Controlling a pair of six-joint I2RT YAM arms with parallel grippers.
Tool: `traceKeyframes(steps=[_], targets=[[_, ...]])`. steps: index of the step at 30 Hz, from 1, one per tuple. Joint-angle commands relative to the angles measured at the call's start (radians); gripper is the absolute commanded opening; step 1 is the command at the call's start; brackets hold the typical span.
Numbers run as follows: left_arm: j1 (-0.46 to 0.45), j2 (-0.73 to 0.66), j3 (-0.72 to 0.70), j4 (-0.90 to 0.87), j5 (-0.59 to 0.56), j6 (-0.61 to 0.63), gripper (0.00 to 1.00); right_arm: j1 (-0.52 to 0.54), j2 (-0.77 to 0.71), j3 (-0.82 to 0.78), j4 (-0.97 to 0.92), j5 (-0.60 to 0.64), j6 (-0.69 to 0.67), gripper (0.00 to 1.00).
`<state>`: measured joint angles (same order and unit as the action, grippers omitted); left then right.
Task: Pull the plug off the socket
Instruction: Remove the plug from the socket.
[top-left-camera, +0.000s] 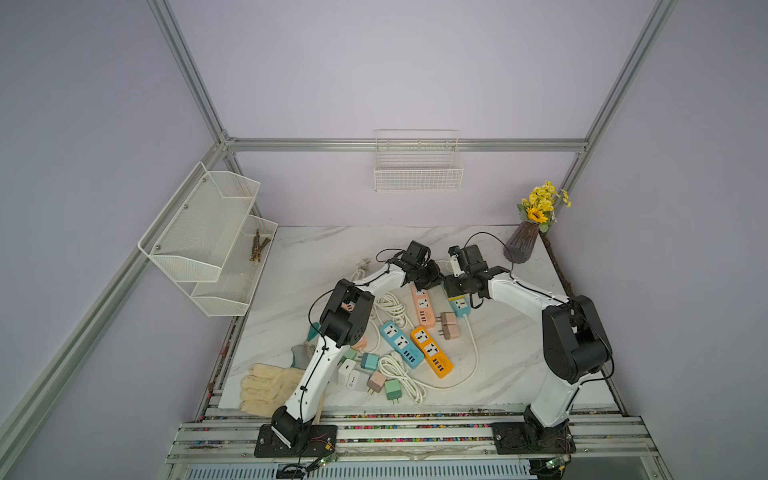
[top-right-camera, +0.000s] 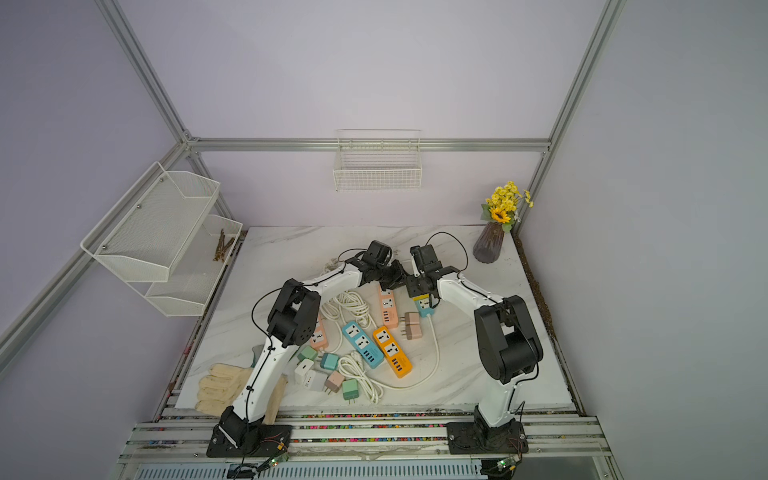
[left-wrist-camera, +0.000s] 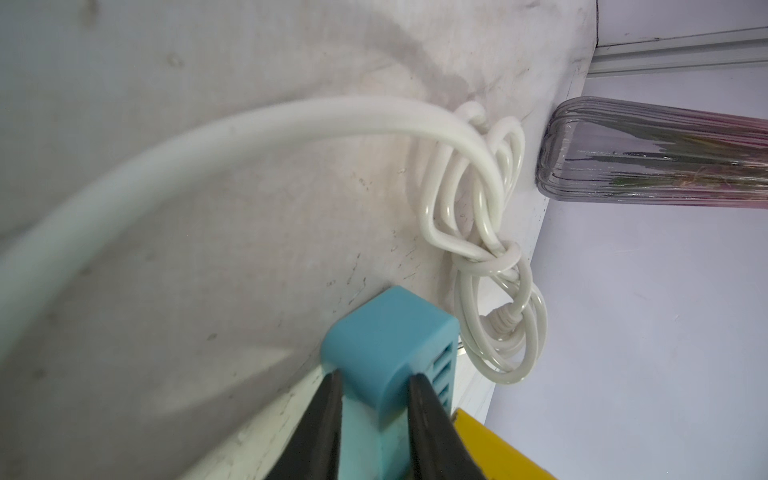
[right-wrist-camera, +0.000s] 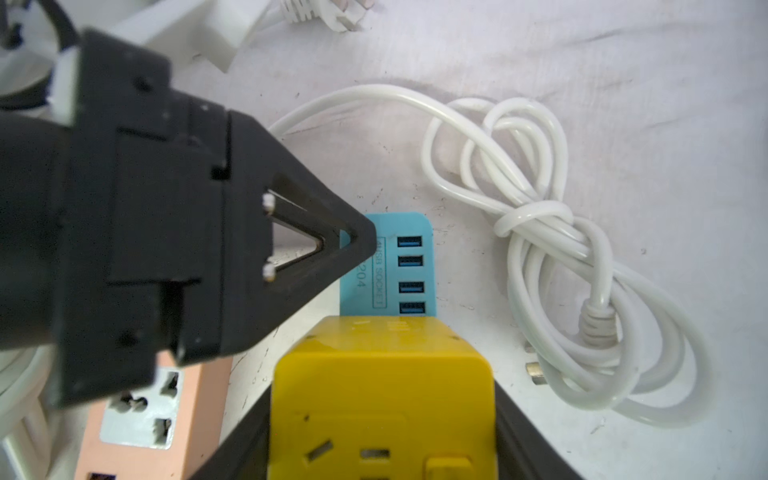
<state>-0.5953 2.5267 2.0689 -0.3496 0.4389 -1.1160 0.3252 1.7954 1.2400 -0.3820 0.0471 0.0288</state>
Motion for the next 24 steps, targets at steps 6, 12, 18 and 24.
traceKeyframes(steps=[6, 12, 18, 24], targets=[[-0.001, 0.082, -0.048, -0.120, -0.053, -0.005, 0.29, -0.013, -0.172, -0.209, 0.226, -0.182, 0.050, 0.18], [-0.001, 0.082, -0.042, -0.117, -0.052, -0.002, 0.29, 0.081, -0.219, -0.239, 0.273, -0.067, 0.022, 0.17], [-0.001, 0.075, -0.060, -0.114, -0.049, 0.001, 0.29, 0.064, -0.124, -0.046, 0.109, 0.086, 0.036, 0.18], [-0.001, 0.065, -0.067, -0.106, -0.046, 0.010, 0.29, 0.008, -0.114, -0.052, 0.088, 0.032, 0.053, 0.17]])
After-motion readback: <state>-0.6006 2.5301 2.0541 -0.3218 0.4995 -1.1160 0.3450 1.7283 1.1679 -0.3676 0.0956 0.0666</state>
